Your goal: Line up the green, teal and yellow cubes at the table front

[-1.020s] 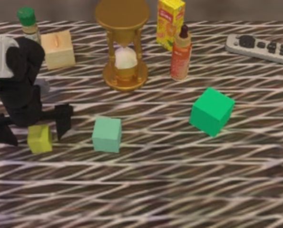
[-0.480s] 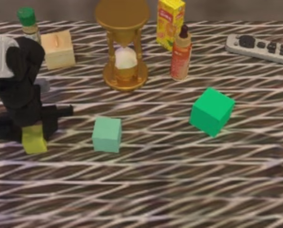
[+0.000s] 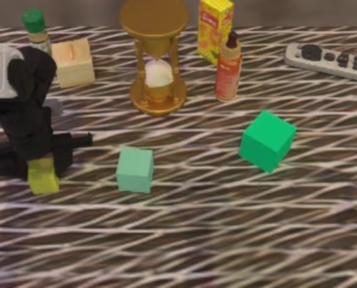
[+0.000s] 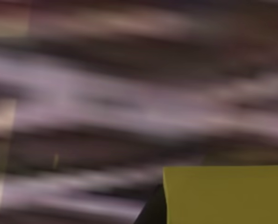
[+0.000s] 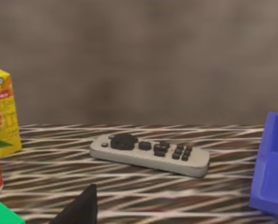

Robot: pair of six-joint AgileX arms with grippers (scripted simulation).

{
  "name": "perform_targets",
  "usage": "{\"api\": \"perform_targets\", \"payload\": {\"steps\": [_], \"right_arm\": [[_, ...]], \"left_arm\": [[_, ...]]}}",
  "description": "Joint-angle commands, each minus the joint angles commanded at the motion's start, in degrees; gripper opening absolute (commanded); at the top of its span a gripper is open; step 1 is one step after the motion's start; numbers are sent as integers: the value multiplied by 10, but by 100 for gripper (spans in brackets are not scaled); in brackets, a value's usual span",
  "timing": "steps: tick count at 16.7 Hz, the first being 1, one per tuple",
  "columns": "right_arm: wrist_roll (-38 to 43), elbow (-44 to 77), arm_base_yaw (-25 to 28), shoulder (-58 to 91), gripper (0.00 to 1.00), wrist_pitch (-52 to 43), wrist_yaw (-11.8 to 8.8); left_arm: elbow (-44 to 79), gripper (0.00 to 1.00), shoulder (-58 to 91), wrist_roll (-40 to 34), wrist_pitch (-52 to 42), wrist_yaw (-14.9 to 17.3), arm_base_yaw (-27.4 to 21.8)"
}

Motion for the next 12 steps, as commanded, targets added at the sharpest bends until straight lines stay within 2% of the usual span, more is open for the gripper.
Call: {"api": "perform_targets", "payload": {"steps": [3,8,12], "right_arm": [[0,0,0,0,100,0,0],[0,0,0,0,100,0,0],[0,0,0,0,100,0,0]], "left_arm": [[16,0,-9,-1,-24,0,2],[70,0,-52,-2,-128,0,9],[81,0,-64,-2,-145,0,11]]}}
